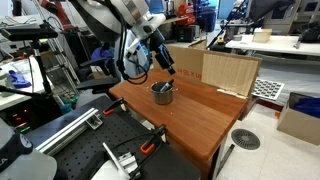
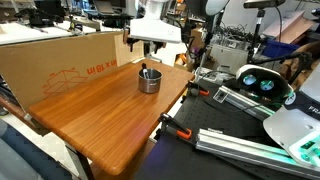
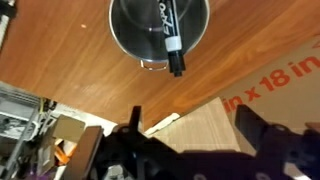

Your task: Put the marker in the pot

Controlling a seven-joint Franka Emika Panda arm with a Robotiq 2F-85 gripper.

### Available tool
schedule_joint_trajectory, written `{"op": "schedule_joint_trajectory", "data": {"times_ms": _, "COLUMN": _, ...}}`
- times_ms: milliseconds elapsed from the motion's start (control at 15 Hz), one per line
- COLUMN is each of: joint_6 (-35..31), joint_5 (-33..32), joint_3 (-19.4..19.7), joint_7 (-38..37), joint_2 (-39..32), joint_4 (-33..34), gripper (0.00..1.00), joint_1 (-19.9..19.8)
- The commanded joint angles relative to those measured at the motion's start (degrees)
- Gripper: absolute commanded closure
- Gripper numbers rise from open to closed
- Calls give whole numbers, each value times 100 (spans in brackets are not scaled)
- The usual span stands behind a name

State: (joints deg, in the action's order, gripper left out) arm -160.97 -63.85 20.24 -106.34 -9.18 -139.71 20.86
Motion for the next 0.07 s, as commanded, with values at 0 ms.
{"op": "schedule_joint_trajectory", "data": {"times_ms": 0, "joint_6": 0, "joint_5": 0, "joint_3": 0, "joint_7": 0, "joint_2": 0, "joint_4": 0, "gripper": 0, "joint_1": 0}}
